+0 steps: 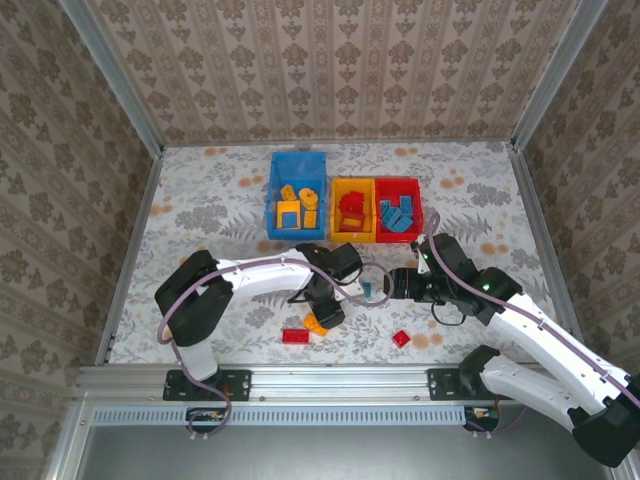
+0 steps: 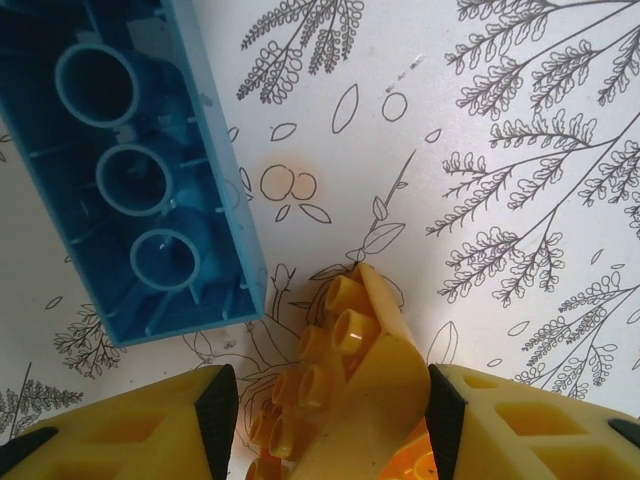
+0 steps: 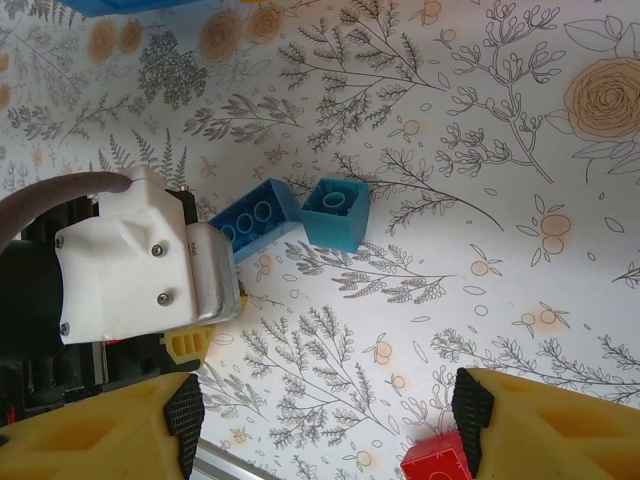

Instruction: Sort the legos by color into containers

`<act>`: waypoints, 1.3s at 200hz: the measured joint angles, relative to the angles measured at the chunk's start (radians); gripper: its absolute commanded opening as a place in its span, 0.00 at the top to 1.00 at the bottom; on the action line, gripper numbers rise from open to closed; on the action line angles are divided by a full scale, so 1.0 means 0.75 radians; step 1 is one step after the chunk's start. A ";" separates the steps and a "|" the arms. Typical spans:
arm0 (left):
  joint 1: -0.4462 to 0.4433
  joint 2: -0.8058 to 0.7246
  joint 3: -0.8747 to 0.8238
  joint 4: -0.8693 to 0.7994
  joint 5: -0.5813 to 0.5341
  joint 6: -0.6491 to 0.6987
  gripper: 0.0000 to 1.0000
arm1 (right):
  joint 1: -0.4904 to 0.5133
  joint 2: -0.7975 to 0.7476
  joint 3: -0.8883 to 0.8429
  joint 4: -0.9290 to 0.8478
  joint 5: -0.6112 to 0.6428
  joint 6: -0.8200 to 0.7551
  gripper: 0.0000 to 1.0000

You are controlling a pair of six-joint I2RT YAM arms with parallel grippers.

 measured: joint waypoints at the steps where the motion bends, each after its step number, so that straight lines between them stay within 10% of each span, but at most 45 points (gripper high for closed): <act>1: 0.000 0.000 0.000 0.001 0.000 0.000 0.47 | 0.000 0.000 0.000 0.000 0.000 -0.001 0.30; 189: 0.020 0.063 0.002 0.008 -0.010 -0.016 0.78 | 0.000 0.034 -0.011 0.004 -0.008 0.024 0.31; 260: 0.217 -0.183 0.025 0.001 -0.107 -0.138 0.80 | 0.000 0.048 0.009 0.167 -0.383 -0.008 0.31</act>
